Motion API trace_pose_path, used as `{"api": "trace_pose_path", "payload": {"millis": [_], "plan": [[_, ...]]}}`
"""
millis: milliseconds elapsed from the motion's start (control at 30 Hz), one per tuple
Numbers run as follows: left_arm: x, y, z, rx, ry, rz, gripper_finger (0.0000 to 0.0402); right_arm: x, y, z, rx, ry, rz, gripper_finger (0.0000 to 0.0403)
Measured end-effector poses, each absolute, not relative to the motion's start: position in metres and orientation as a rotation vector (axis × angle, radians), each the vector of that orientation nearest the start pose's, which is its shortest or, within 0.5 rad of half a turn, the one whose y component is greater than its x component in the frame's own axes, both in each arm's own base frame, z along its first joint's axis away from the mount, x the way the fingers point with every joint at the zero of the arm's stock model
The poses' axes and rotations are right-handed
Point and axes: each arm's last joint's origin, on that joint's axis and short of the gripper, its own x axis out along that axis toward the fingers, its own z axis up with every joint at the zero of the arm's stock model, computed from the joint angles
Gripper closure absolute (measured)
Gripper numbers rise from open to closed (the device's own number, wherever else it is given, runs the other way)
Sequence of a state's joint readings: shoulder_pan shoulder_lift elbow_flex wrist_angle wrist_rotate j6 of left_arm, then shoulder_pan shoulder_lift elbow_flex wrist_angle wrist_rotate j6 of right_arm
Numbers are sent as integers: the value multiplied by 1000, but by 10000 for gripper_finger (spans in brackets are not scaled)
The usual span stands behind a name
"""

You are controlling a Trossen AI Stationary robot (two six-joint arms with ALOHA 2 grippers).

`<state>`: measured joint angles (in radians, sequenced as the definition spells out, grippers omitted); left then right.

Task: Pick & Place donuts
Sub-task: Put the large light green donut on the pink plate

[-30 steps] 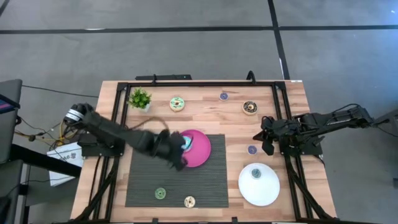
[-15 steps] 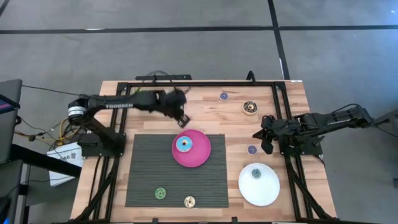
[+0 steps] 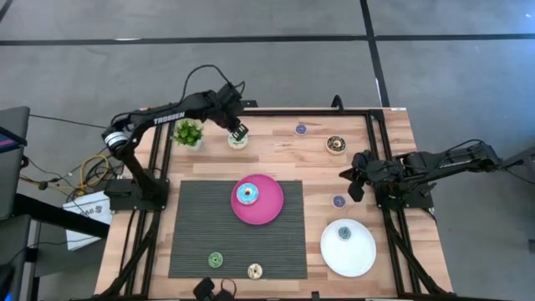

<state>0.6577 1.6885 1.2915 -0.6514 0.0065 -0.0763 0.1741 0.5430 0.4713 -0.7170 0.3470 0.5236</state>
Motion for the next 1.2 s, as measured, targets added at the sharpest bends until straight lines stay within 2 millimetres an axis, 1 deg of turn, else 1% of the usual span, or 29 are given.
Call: {"api": "trace_pose_path", "payload": {"millis": [133, 233, 367, 500, 600, 767, 967, 1067, 1200], "plan": [[280, 227, 233, -418, 1045, 609, 346, 110, 8, 215, 279, 683, -390, 402], [285, 235, 221, -440, 1104, 608, 305, 109, 7, 215, 262, 669, -426, 402], [290, 243, 205, -432, 1234, 568, 250, 109, 6, 216, 240, 648, -475, 402], [296, 248, 197, -399, 1280, 525, 205, 109, 5, 216, 232, 640, -495, 402], [297, 249, 197, -386, 1278, 522, 181, 109, 5, 216, 235, 640, -496, 402], [295, 251, 197, -334, 1302, 529, 161, 109, 5, 216, 240, 638, -498, 402], [295, 251, 197, -319, 1307, 523, 159, 109, 4, 216, 231, 630, -518, 402], [296, 251, 190, -321, 1332, 485, 158, 109, 4, 216, 231, 631, -518, 402], [297, 251, 173, -333, 1395, 476, 158, 109, 4, 216, 230, 632, -519, 402]]}}
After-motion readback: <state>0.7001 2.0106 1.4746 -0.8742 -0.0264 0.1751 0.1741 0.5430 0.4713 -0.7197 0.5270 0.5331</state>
